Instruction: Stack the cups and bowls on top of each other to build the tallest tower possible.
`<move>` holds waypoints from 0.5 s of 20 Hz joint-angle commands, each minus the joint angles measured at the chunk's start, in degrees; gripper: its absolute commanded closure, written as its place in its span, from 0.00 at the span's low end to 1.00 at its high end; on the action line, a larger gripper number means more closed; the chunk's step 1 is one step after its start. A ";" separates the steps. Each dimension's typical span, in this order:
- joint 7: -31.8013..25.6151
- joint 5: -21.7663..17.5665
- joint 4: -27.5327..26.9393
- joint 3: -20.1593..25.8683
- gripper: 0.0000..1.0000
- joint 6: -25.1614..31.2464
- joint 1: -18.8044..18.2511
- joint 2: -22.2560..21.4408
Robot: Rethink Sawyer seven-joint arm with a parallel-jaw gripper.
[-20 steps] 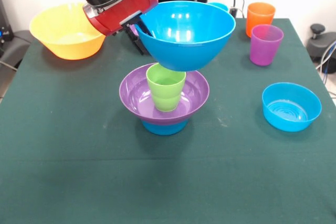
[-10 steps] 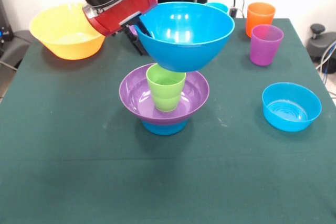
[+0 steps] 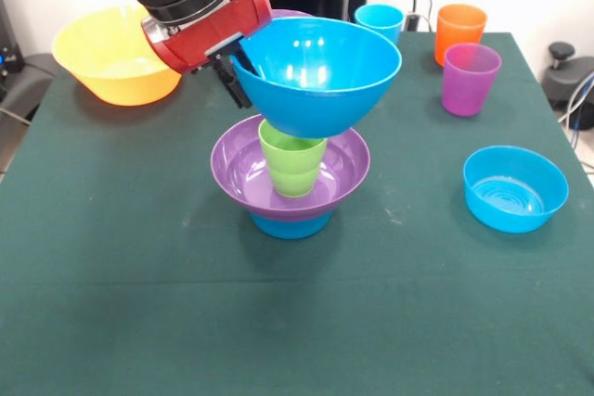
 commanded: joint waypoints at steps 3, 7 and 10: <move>-19.68 -4.39 -3.20 -0.29 1.00 -0.24 0.95 2.31; -19.63 -4.34 -3.23 -0.07 1.00 0.03 0.92 2.24; -20.03 -4.51 -3.35 -0.01 1.00 0.11 0.76 2.43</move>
